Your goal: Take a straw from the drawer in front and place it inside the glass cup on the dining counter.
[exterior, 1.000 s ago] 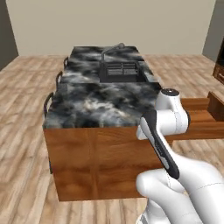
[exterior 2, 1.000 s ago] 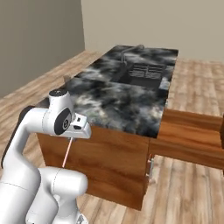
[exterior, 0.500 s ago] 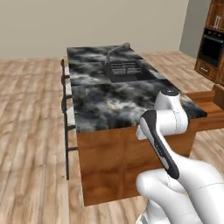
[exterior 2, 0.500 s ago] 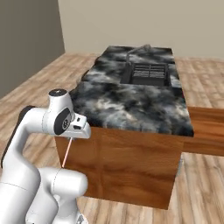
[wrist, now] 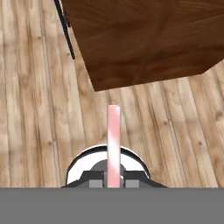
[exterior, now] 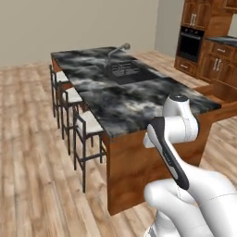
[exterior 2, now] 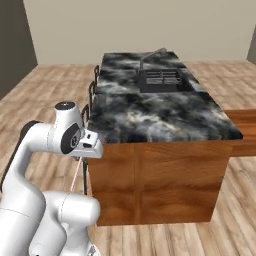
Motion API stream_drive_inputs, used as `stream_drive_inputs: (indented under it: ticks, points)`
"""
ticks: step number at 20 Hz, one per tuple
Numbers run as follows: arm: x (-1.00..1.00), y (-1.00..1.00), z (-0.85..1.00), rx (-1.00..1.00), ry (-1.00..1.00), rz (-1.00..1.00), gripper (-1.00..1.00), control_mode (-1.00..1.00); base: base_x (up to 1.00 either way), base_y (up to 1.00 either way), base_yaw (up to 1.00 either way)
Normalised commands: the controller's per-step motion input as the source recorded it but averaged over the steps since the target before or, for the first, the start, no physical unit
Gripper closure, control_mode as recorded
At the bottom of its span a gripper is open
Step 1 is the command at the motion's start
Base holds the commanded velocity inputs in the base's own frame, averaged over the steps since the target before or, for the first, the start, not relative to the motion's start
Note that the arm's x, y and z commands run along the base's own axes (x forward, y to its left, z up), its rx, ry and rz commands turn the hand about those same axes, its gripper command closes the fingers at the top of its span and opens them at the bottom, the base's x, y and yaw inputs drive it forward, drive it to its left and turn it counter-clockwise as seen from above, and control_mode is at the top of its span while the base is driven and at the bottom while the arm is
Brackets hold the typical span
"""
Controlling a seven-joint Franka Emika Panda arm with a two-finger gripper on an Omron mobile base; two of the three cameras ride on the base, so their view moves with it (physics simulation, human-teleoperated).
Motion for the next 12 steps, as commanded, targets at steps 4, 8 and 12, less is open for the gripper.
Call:
stream_drive_inputs:
  ticks: [4, 8, 12]
  points:
    - [0.00, 0.00, 0.00, 0.00, 0.00, 0.00, 1.00, 1.00, 0.00, 1.00, -0.44]
    - [0.00, 0.00, 0.00, 0.00, 0.00, 0.00, 1.00, 1.00, 0.00, 1.00, -0.45]
    - [0.00, 0.00, 0.00, 0.00, 0.00, 0.00, 1.00, 1.00, 0.00, 0.98, -0.46]
